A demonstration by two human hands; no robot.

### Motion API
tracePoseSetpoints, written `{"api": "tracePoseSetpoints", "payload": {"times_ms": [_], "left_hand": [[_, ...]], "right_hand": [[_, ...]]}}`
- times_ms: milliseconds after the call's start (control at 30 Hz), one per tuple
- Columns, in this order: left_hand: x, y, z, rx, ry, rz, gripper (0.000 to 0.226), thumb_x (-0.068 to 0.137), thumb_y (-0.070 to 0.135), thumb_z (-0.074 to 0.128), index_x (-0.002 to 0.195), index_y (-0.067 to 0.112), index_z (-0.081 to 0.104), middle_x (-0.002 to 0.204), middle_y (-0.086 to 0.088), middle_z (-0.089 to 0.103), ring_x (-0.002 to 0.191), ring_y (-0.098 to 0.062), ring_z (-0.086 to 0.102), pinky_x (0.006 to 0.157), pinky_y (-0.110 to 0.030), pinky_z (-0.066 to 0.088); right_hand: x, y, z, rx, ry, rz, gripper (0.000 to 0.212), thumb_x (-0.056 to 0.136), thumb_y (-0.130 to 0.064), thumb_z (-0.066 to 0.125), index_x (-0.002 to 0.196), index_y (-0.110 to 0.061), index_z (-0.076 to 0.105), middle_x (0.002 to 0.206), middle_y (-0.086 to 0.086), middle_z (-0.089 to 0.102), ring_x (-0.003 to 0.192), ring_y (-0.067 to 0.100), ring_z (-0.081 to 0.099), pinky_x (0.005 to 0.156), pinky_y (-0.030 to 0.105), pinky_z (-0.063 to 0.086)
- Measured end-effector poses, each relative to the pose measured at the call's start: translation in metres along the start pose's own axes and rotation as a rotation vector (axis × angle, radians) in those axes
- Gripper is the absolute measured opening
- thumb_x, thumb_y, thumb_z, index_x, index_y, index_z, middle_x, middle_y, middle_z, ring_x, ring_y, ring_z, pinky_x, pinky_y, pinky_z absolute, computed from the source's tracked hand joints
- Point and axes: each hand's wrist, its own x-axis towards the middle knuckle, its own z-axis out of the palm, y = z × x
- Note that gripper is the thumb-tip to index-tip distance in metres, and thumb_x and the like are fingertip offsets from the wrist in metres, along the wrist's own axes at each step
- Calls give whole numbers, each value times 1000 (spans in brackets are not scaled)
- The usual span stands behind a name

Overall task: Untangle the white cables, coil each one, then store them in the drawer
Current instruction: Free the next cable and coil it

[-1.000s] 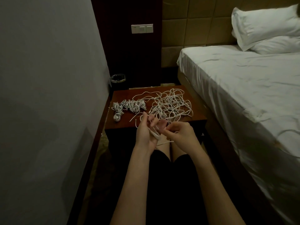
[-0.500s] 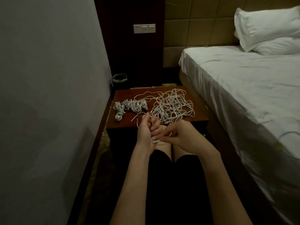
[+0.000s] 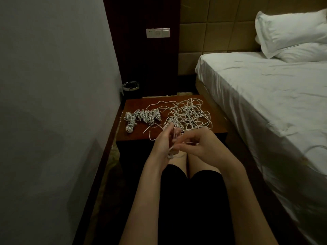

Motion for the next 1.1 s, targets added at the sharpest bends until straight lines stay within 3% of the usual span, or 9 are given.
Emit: {"api": "tracePoseSetpoints", "payload": {"times_ms": [133, 267, 333, 433, 567, 767, 900, 967, 1100], "left_hand": [[-3, 0, 3, 32, -112, -42, 56, 100, 49, 36, 61, 13, 55, 50, 3, 47, 36, -6, 39, 34, -16, 26], [-5, 1, 3, -10, -245, -133, 54, 87, 61, 43, 58, 16, 54, 40, 8, 31, 26, -2, 25, 28, -14, 15], [-6, 1, 0, -2, -253, -167, 49, 82, 59, 49, 54, 19, 50, 39, 9, 28, 25, -1, 22, 28, -13, 15], [-5, 1, -3, 8, -291, -174, 44, 84, 55, 50, 59, 19, 48, 41, 9, 27, 26, -1, 20, 29, -13, 13], [-5, -1, 3, 68, -419, -164, 43, 91, 57, 40, 87, 20, 61, 43, 9, 25, 27, 0, 18, 29, -13, 10], [-5, -3, 0, 75, -510, -183, 38, 93, 43, 46, 64, 20, 54, 40, 10, 29, 27, 1, 21, 27, -10, 15], [-4, -9, -1, 94, -583, -168, 40, 99, 34, 42, 64, 21, 57, 40, 9, 30, 27, 1, 21, 28, -12, 15], [-3, -11, 0, 74, -523, -118, 40, 99, 36, 40, 69, 18, 59, 39, 9, 29, 27, 0, 20, 29, -12, 17], [7, -12, -5, -118, -207, 23, 45, 105, 36, 25, 97, 6, 58, 40, 7, 32, 28, -2, 22, 30, -15, 19]], "right_hand": [[4, 3, 8, -38, 105, -17, 5, 84, -18, 73, 84, -22, 75, 73, -3, 71, 68, 12, 68, 69, 38, 58], [5, 7, 11, -66, 243, 32, 27, 75, -22, 81, 86, -18, 57, 54, -17, 58, 49, -1, 52, 51, 11, 39], [5, 9, 7, -30, 223, 70, 29, 74, -25, 81, 83, -16, 55, 58, -10, 60, 51, 0, 51, 55, 15, 40], [-1, 15, -7, 90, 129, 67, 12, 82, -17, 74, 87, -9, 66, 78, 7, 70, 70, 18, 65, 71, 33, 53], [-4, 15, -9, 187, 255, -32, 6, 84, -4, 69, 90, -2, 70, 80, 10, 72, 76, 22, 70, 70, 26, 57], [4, 18, 2, 253, 361, 61, 11, 80, -13, 76, 84, -5, 69, 77, 22, 68, 70, 32, 66, 65, 28, 52], [5, 23, 3, 410, 408, 198, 13, 80, -22, 73, 80, -11, 69, 72, 3, 67, 67, 11, 62, 61, 20, 50], [4, 26, -1, 470, 421, 242, 13, 85, -22, 69, 85, -9, 67, 73, 2, 63, 65, 9, 58, 59, 20, 47], [3, 29, -3, 406, 394, 276, 12, 90, -17, 65, 97, -8, 68, 78, 11, 65, 58, 6, 55, 57, 19, 46]]}}
